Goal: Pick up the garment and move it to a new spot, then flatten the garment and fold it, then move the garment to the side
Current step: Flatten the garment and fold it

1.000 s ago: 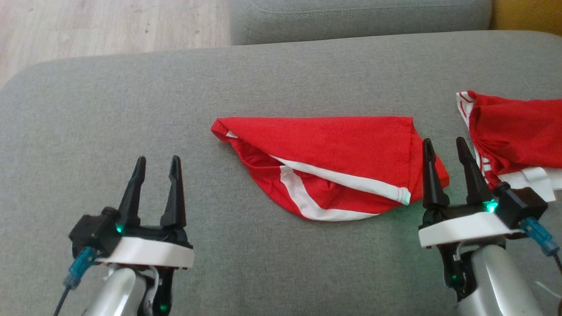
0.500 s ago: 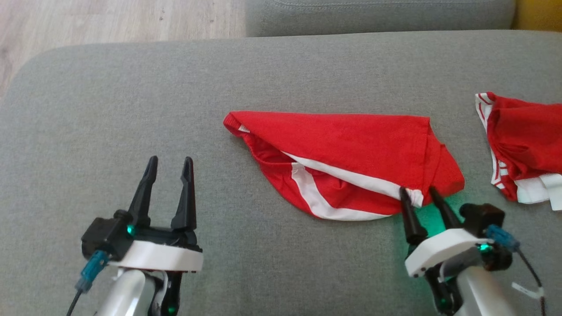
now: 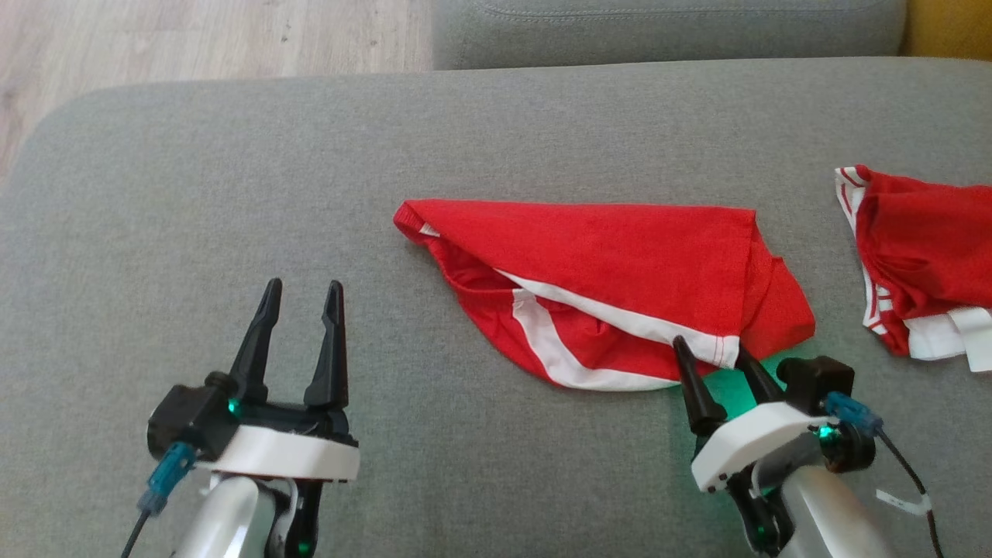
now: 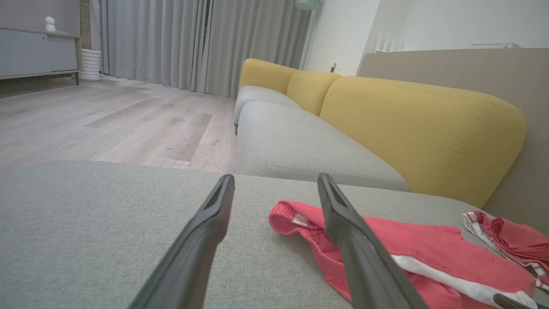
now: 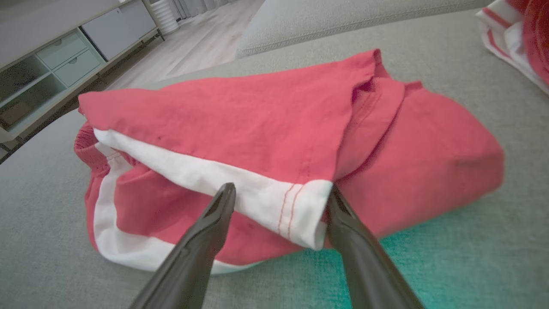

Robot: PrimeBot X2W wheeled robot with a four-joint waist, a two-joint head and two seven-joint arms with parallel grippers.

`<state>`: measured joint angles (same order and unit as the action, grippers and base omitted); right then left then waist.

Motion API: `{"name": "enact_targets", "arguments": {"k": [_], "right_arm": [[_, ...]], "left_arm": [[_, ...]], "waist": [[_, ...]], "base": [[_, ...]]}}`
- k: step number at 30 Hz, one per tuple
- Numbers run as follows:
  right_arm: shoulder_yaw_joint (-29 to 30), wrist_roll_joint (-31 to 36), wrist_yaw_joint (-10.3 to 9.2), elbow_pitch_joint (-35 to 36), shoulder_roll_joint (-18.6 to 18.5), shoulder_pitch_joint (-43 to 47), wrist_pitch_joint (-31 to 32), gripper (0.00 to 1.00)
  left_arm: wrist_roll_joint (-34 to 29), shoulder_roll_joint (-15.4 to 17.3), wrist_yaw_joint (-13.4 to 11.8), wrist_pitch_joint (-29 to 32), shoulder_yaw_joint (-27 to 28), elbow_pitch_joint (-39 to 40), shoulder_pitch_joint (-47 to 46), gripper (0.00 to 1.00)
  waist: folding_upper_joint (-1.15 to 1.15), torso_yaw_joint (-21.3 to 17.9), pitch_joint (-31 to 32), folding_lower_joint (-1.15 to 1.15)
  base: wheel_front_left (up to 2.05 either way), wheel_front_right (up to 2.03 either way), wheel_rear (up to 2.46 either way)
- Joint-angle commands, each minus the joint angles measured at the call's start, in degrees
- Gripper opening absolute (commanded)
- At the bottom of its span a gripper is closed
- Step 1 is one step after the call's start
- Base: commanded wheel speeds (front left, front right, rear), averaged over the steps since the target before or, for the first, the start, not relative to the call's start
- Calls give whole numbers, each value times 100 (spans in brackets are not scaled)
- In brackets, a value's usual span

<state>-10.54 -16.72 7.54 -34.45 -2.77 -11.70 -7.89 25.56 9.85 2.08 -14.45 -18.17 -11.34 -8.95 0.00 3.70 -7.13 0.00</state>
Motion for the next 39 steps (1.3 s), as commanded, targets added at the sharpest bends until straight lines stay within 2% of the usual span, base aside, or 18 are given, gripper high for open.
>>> {"name": "enact_targets", "arguments": {"k": [1,2,3,8,13,25,31,39], "right_arm": [[-158,-14,-5,153,-10,-268,-142,100],[-149,-26,-5,159,-10,-277,-181,82],[-132,-25,-5,169,-10,-289,-233,0],[-26,2,-5,307,-10,-326,-436,0],[324,-79,-5,591,-10,-378,-552,0],[712,-98,-5,879,-10,-556,-411,0],[976,36,-5,865,-10,-703,-407,0],[898,112,-5,866,-10,-760,-410,0]], "left_arm": [[-74,20,28,-54,275,124,-114,100],[-86,14,37,-54,290,113,-108,100],[-99,7,46,-54,304,105,-103,100],[-157,-16,83,-54,355,119,-94,100],[-290,-12,136,-54,305,130,-160,100],[-502,-87,398,94,-381,-281,-770,100],[-114,-291,473,387,-492,-768,-1243,100],[822,-552,523,847,-523,-1259,-1794,100]], "waist": [[0,-21,19,0],[0,-35,27,0],[0,-50,36,0],[0,-135,60,0],[0,-275,11,0],[0,-547,-168,0],[0,-705,-299,0],[0,-864,-450,0]], "base": [[0,0,0],[0,0,0],[0,0,0],[0,0,0],[0,0,0],[0,0,0],[0,0,0],[0,0,0]]}}
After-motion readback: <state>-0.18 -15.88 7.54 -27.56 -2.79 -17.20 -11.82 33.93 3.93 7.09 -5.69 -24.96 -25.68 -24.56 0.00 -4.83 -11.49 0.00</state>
